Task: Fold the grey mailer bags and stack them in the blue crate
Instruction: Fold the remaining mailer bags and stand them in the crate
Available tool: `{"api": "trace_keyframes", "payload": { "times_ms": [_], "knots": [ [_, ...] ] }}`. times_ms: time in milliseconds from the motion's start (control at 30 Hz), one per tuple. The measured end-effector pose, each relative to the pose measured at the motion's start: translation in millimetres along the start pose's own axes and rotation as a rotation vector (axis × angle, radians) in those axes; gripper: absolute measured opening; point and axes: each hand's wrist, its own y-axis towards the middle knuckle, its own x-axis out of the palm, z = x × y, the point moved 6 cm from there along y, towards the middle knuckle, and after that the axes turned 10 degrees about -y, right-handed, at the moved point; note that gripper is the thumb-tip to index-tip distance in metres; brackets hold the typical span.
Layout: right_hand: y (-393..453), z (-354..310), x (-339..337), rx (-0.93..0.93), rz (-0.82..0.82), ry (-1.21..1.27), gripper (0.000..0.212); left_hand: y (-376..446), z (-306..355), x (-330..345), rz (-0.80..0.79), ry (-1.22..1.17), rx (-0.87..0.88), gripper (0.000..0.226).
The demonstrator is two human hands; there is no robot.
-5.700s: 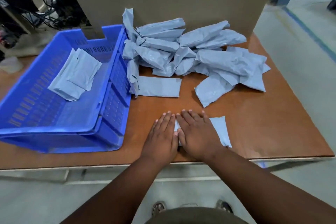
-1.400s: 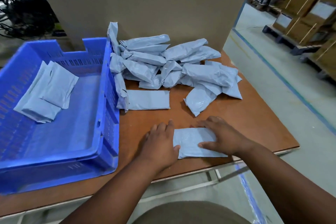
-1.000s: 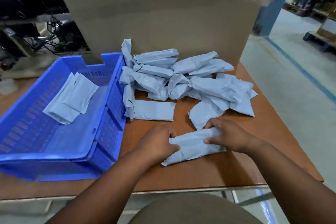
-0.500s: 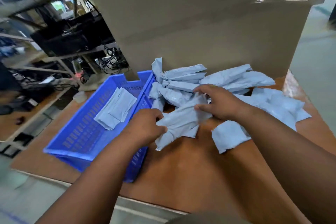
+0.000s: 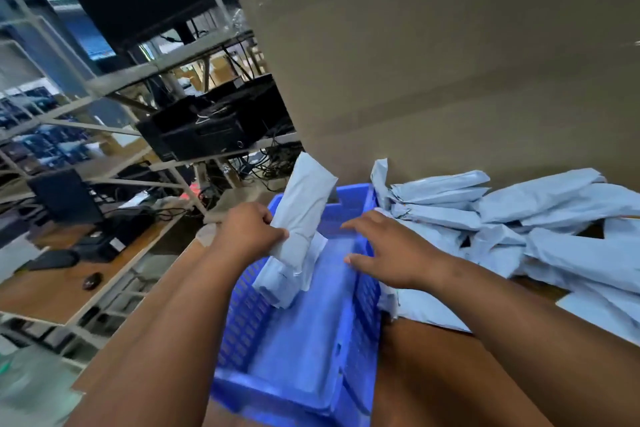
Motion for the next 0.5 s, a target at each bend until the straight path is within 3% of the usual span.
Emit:
{"api": "trace_keyframes", "payload": {
  "times_ms": [133, 267, 367, 500],
  "knots": [
    [31, -30, 49, 0.01, -0.017, -0.201, 0.059, 40, -38, 34, -0.11, 0.059, -0.073, 0.038],
    [56, -39, 94, 0.152, -0.196, -0.422, 0.058, 90, -85, 104, -0.253, 0.164, -0.108, 0.028],
    [60, -39, 105, 0.223, -0.188, -0.526, 0.056, 110, -106, 133, -0.258, 0.272, -0.098, 0.04],
    [58, -38, 104, 0.268, -0.154, -0.522, 0.052, 91, -93, 130, -0.247, 0.188, -0.075, 0.05]
  ]
}}
